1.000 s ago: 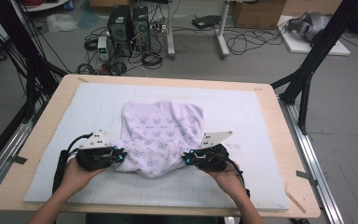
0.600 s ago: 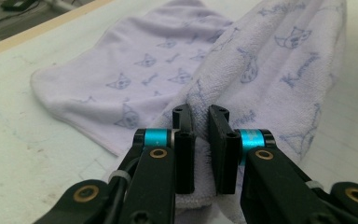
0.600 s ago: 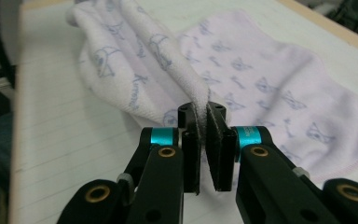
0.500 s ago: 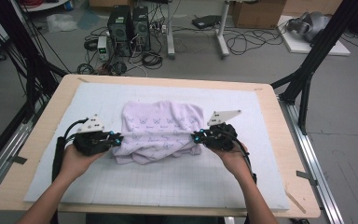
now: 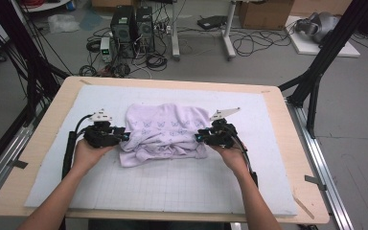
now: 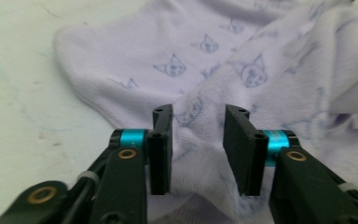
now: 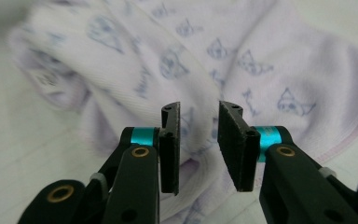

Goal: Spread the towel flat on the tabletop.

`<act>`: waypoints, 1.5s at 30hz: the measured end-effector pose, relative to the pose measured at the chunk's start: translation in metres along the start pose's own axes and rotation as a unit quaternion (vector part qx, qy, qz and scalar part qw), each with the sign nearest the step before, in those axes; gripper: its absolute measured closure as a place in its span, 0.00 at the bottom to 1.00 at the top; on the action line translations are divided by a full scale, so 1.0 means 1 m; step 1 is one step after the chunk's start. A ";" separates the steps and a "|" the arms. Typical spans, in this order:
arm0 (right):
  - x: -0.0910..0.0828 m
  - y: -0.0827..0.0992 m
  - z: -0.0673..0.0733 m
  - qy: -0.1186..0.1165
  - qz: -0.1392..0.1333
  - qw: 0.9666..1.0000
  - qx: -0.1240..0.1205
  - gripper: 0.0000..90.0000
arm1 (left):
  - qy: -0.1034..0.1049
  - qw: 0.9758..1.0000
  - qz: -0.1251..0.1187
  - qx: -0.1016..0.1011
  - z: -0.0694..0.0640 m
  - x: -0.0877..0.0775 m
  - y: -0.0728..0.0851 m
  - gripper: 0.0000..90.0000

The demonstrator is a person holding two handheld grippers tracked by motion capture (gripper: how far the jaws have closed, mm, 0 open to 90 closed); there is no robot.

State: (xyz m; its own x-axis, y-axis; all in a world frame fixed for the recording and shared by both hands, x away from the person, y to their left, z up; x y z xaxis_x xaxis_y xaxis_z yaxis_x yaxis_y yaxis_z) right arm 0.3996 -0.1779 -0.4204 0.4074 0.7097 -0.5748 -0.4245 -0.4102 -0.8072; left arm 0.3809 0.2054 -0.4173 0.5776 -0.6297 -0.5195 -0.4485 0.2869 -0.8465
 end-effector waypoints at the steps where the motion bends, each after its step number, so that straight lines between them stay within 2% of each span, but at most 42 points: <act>1: -0.006 -0.002 0.003 0.003 -0.008 1.000 -0.004 0.75 | 0.000 1.000 -0.003 0.004 -0.001 -0.006 -0.001 0.66; 5: -0.024 -0.008 0.022 -0.013 -0.041 0.999 -0.029 0.74 | 0.006 0.999 -0.017 0.029 -0.011 -0.024 -0.001 0.61; 8: -0.022 -0.007 0.037 -0.022 -0.039 0.997 -0.057 0.73 | 0.022 0.999 -0.024 0.042 -0.024 -0.027 0.002 0.62; 10: -0.014 -0.003 0.046 -0.032 -0.031 0.997 -0.067 0.73 | 0.041 0.998 -0.021 0.051 -0.037 -0.022 0.007 0.64; 12: -0.003 0.001 0.051 -0.046 -0.011 0.997 -0.067 0.73 | 0.063 0.996 -0.016 0.059 -0.047 -0.015 0.011 0.70; 15: 0.014 0.005 0.057 -0.058 0.020 0.996 -0.072 0.73 | 0.085 0.994 -0.002 0.067 -0.059 0.001 0.017 0.70; 19: 0.030 0.007 0.054 -0.055 0.036 0.996 -0.064 0.73 | 0.090 0.993 0.027 0.074 -0.064 0.023 0.023 0.68; 22: 0.039 0.010 0.052 -0.055 0.044 0.996 -0.057 0.79 | 0.083 0.993 0.034 0.080 -0.066 0.032 0.025 0.67; 25: 0.047 0.013 0.053 -0.049 0.061 0.995 -0.067 0.92 | 0.076 0.992 0.045 0.091 -0.066 0.036 0.027 0.84; 26: 0.047 0.014 0.053 -0.050 0.062 0.994 -0.069 0.93 | 0.071 0.992 0.044 0.093 -0.066 0.034 0.027 0.90; 27: 0.046 0.013 0.053 -0.052 0.058 0.995 -0.067 0.94 | 0.070 0.992 0.041 0.092 -0.065 0.032 0.026 0.91; 30: 0.036 0.009 0.054 -0.057 0.043 0.995 -0.073 0.94 | 0.067 0.993 0.032 0.092 -0.063 0.023 0.023 0.93; 32: 0.026 0.006 0.056 -0.054 0.038 0.994 -0.085 0.94 | 0.065 0.994 0.018 0.089 -0.063 0.014 0.020 0.93; 35: 0.010 0.001 0.062 -0.062 0.018 0.994 -0.087 0.95 | 0.068 0.994 -0.007 0.085 -0.065 -0.001 0.015 0.93; 40: -0.010 -0.002 0.083 -0.072 -0.003 0.991 -0.112 0.95 | 0.074 0.991 -0.027 0.106 -0.081 -0.029 0.008 0.93; 43: -0.020 0.005 0.098 -0.090 -0.012 0.989 -0.116 0.95 | 0.085 0.989 -0.027 0.116 -0.092 -0.045 0.016 0.93; 45: -0.026 0.013 0.112 -0.108 -0.012 0.987 -0.119 0.95 | 0.091 0.988 -0.021 0.124 -0.100 -0.054 0.025 0.93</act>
Point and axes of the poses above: each handheld gripper's, and its own axes: x roughly forward along the jaws, y roughly out of its underside, z roughly to its left, the point moved 3 cm from there along x, roughly forward along the jaws, and after that the axes turned 3 degrees about -z, right-handed, at the moved point
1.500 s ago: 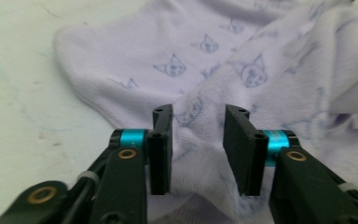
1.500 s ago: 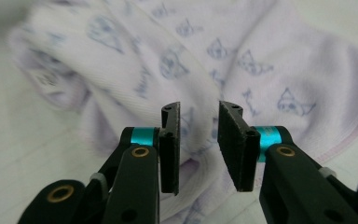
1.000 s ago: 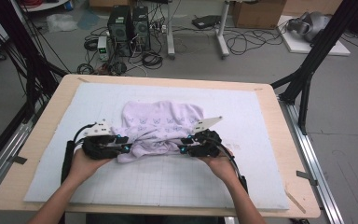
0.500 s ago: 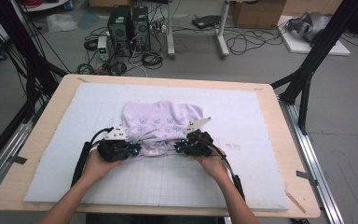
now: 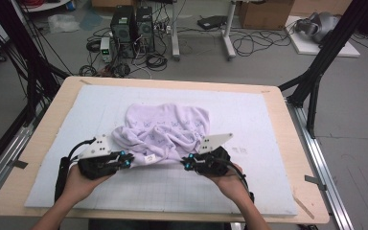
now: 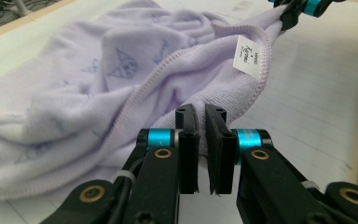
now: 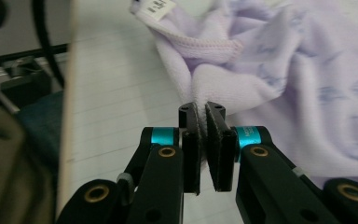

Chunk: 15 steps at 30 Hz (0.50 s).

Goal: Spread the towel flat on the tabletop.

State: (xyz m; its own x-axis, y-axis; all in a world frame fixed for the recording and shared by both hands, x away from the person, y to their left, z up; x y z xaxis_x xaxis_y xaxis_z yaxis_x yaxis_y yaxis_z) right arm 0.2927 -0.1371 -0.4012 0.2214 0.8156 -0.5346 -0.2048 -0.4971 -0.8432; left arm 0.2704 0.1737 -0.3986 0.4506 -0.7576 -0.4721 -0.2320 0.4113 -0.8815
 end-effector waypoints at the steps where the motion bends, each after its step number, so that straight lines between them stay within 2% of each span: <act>1: 0.000 0.002 0.008 -0.007 0.003 1.000 -0.004 0.95 | 0.002 1.000 0.002 -0.001 -0.003 -0.002 0.002 0.93; 3: 0.001 0.006 0.020 -0.026 0.010 1.000 -0.006 0.95 | 0.008 1.000 0.008 0.003 -0.013 -0.006 0.008 0.93; 5: 0.003 0.011 0.033 -0.064 0.021 0.998 -0.008 0.89 | 0.015 1.000 0.015 0.007 -0.019 -0.010 0.014 0.93; 6: 0.004 0.012 0.038 -0.065 0.026 0.997 -0.014 0.82 | 0.017 1.000 0.014 0.008 -0.021 -0.012 0.016 0.91; 7: 0.004 0.013 0.040 -0.069 0.027 0.997 -0.018 0.80 | 0.019 1.000 0.016 0.010 -0.021 -0.014 0.017 0.88; 9: -0.002 0.012 0.038 -0.064 0.014 0.998 -0.013 0.77 | 0.013 1.000 0.014 0.006 -0.017 -0.015 0.017 0.75; 10: -0.005 0.010 0.032 -0.053 0.008 0.999 -0.006 0.76 | 0.009 1.000 0.012 0.002 -0.013 -0.015 0.016 0.70; 12: -0.006 0.007 0.018 -0.030 -0.002 1.000 0.004 0.75 | 0.003 1.000 0.005 -0.009 -0.006 -0.010 0.013 0.66; 14: 0.000 0.005 0.004 -0.004 0.002 1.000 0.006 0.72 | 0.005 1.000 0.005 -0.015 0.001 -0.001 0.010 0.64; 15: 0.006 0.005 -0.002 0.001 0.002 1.000 0.007 0.72 | 0.004 1.000 0.005 -0.018 0.003 0.006 0.008 0.64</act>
Point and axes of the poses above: each handheld gripper's, and its own axes: x roughly forward along the jaws, y roughly out of its underside, z roughly to its left, the point moved 3 cm from there along x, roughly forward along the jaws, and after that the axes turned 3 degrees about -z, right-handed, at the moved point
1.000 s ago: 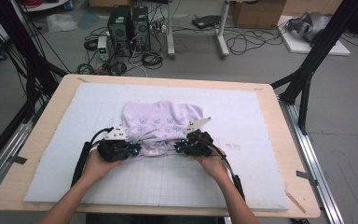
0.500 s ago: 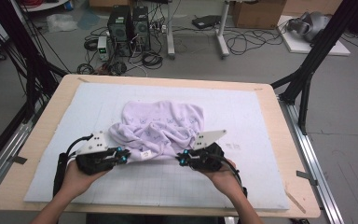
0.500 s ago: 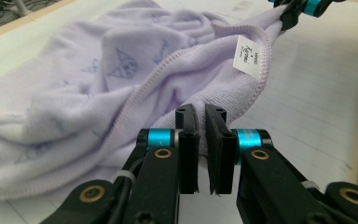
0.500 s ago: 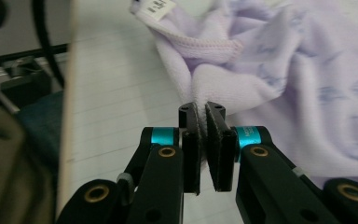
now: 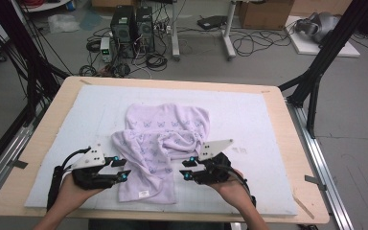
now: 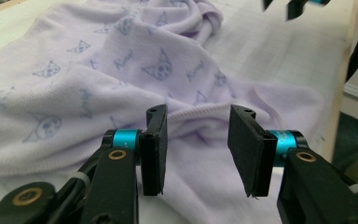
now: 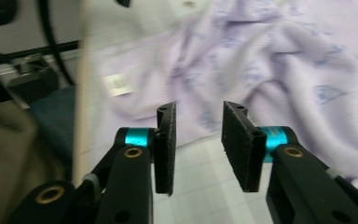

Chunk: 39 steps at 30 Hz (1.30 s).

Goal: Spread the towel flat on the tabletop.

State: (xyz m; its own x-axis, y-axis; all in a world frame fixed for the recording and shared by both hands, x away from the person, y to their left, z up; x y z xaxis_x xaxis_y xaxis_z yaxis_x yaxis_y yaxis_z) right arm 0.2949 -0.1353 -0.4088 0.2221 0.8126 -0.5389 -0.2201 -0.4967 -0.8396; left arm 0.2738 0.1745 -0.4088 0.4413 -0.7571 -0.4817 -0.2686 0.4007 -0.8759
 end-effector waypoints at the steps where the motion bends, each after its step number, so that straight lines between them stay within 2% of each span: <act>1: 0.007 0.000 -0.005 0.004 0.002 1.000 0.000 0.71 | -0.001 1.000 0.003 0.002 0.002 0.007 -0.001 0.64; 5: 0.036 0.004 -0.017 0.008 0.029 1.000 -0.002 0.71 | 0.004 1.000 0.013 0.002 0.007 0.037 -0.006 0.62; 8: 0.045 0.007 -0.021 0.009 0.038 0.999 0.003 0.70 | 0.010 1.000 0.025 0.000 0.009 0.055 -0.007 0.62; 9: 0.046 0.008 -0.022 0.009 0.039 0.999 0.007 0.70 | 0.019 0.999 0.035 -0.001 0.010 0.060 -0.006 0.62; 10: 0.045 0.008 -0.023 0.011 0.040 0.999 0.007 0.70 | 0.029 0.998 0.046 -0.003 0.010 0.065 -0.005 0.66; 12: 0.042 0.008 -0.024 0.016 0.039 0.999 0.007 0.70 | 0.027 0.997 0.072 0.008 0.009 0.072 0.002 0.83; 14: 0.036 0.008 -0.026 0.030 0.036 0.999 0.001 0.70 | 0.027 0.997 0.079 0.009 0.009 0.070 0.006 0.96; 17: 0.028 0.009 -0.033 0.053 0.030 0.998 0.007 0.71 | 0.016 0.996 0.084 0.005 0.013 0.058 0.015 0.99; 19: 0.025 0.010 -0.038 0.060 0.023 0.998 0.018 0.72 | 0.005 0.997 0.080 -0.001 0.016 0.047 0.019 1.00; 21: 0.025 0.011 -0.042 0.076 0.025 0.997 0.017 0.72 | -0.009 0.997 0.081 -0.001 0.022 0.033 0.021 1.00; 25: 0.027 0.009 -0.051 0.101 0.026 0.994 0.019 0.72 | -0.042 0.995 0.087 -0.006 0.035 0.006 0.030 1.00; 26: 0.028 0.009 -0.053 0.105 0.025 0.994 0.020 0.71 | -0.048 0.995 0.086 -0.015 0.039 0.000 0.032 1.00; 29: 0.033 0.005 -0.062 0.117 0.032 0.992 0.017 0.71 | -0.046 0.996 0.067 -0.023 0.043 -0.012 0.031 0.99; 32: 0.042 0.006 -0.070 0.116 0.043 0.992 0.023 0.72 | -0.035 0.998 0.043 -0.021 0.038 -0.009 0.017 0.90; 36: 0.052 0.012 -0.073 0.100 0.066 0.992 0.024 0.92 | -0.009 0.999 0.030 -0.011 0.027 0.015 0.000 0.76; 38: 0.049 0.011 -0.074 0.088 0.057 0.994 0.031 0.94 | 0.010 0.999 0.031 -0.010 0.020 0.032 -0.004 0.71; 39: 0.045 0.010 -0.073 0.080 0.050 0.995 0.036 0.95 | 0.014 0.999 0.039 -0.005 0.018 0.039 -0.005 0.68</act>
Point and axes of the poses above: each handheld gripper's, and its own axes: x roughly forward along the jaws, y roughly out of its underside, z roughly to its left, the point moved 3 cm from there along x, roughly forward along the jaws, and after that the axes turned 3 degrees about -z, right-handed, at the moved point
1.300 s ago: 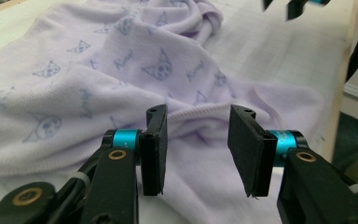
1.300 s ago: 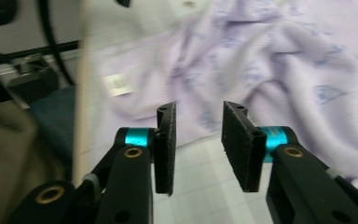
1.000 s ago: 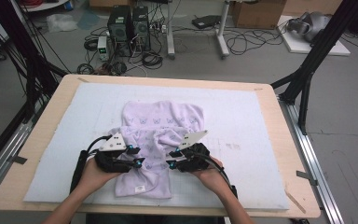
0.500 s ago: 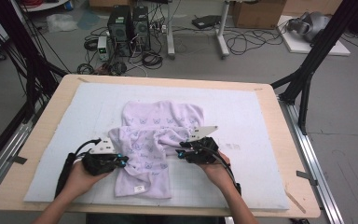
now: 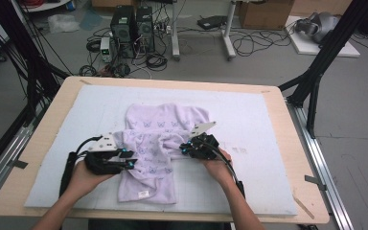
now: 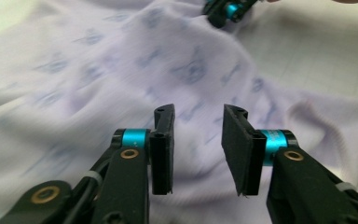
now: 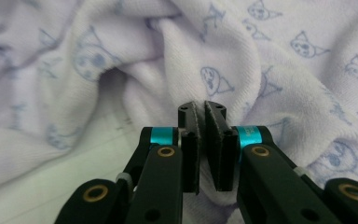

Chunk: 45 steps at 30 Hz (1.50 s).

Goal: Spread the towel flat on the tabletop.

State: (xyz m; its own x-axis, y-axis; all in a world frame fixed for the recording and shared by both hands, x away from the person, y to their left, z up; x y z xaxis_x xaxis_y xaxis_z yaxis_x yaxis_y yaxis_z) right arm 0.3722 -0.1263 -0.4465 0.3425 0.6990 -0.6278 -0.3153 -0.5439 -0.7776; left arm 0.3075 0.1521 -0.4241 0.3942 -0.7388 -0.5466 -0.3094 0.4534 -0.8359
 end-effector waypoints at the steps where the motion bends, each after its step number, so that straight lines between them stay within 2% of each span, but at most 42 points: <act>1: -0.004 0.000 0.000 -0.003 -0.005 1.000 0.002 0.95 | 0.003 1.000 0.005 0.001 -0.002 0.006 0.000 0.65; 3: -0.013 -0.001 0.000 -0.006 -0.015 1.000 0.005 0.95 | 0.012 1.000 0.020 -0.001 -0.004 0.019 0.002 0.62; 6: -0.033 -0.005 0.003 -0.008 -0.029 1.000 -0.002 0.95 | 0.012 0.999 0.048 0.001 -0.007 0.030 0.009 0.60; 7: -0.040 -0.006 0.004 -0.008 -0.032 0.999 -0.006 0.95 | 0.014 0.999 0.053 0.004 -0.008 0.031 0.012 0.61; 10: -0.062 -0.010 0.007 -0.004 -0.040 0.999 -0.017 0.95 | 0.016 0.997 0.068 0.016 -0.011 0.031 0.017 0.78; 13: -0.079 -0.013 0.009 0.000 -0.048 0.999 -0.024 0.95 | 0.015 0.997 0.068 0.026 -0.014 0.028 0.017 0.93; 14: -0.084 -0.014 0.010 0.001 -0.046 0.999 -0.025 0.95 | 0.015 0.997 0.071 0.028 -0.014 0.026 0.016 0.94; 17: -0.096 -0.016 0.009 0.008 -0.050 0.998 -0.029 0.95 | 0.013 0.998 0.055 0.024 -0.014 0.015 0.014 0.95; 18: -0.100 -0.017 0.008 0.012 -0.050 0.998 -0.031 0.95 | 0.009 0.998 0.050 0.026 -0.013 0.010 0.014 0.95; 20: -0.103 -0.020 0.006 0.016 -0.054 0.998 -0.028 0.95 | -0.002 0.999 0.038 0.018 -0.008 0.000 0.013 0.95; 22: -0.100 -0.023 0.003 0.020 -0.053 0.998 -0.026 0.95 | -0.022 0.999 0.033 0.011 0.002 -0.012 0.013 0.96; 25: -0.086 -0.028 -0.004 0.023 -0.045 0.998 -0.023 0.95 | -0.049 0.998 0.030 0.000 0.019 -0.029 0.016 0.96; 28: -0.067 -0.033 -0.016 0.021 -0.048 0.999 0.000 0.95 | -0.073 0.997 0.031 -0.017 0.035 -0.042 0.024 0.96; 30: -0.051 -0.036 -0.024 0.025 -0.039 0.999 0.008 0.95 | -0.085 0.995 0.038 -0.027 0.045 -0.049 0.031 0.96; 33: -0.024 -0.037 -0.035 0.026 -0.018 0.999 0.017 0.95 | -0.096 0.994 0.046 -0.037 0.055 -0.056 0.043 0.95; 36: -0.007 -0.036 -0.041 0.022 -0.004 0.999 0.033 0.92 | -0.095 0.994 0.043 -0.042 0.058 -0.061 0.046 0.92; 38: -0.005 -0.036 -0.040 0.024 -0.001 0.999 0.033 0.85 | -0.094 0.994 0.037 -0.041 0.058 -0.066 0.044 0.86; 40: -0.011 -0.037 -0.036 0.019 -0.010 0.999 0.029 0.77 | -0.103 0.994 0.030 -0.038 0.057 -0.071 0.038 0.76; 45: -0.037 -0.037 -0.011 0.020 -0.045 0.999 -0.005 0.75 | -0.109 0.993 -0.001 -0.037 0.054 -0.086 0.025 0.69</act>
State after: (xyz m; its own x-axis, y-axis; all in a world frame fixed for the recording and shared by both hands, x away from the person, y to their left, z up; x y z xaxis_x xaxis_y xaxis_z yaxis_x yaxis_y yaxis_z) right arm 0.3810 -0.1370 -0.3949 0.4031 0.7262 -0.5568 -0.2730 -0.4853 -0.8306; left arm 0.3127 0.2541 -0.4000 0.5700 -0.6109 -0.5494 -0.3686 0.4075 -0.8355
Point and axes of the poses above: each handheld gripper's, and its own axes: x roughly forward along the jaws, y roughly out of its underside, z roughly to its left, the point moved 3 cm from there along x, roughly forward along the jaws, and after that the axes turned 3 degrees about -z, right-handed, at the moved point
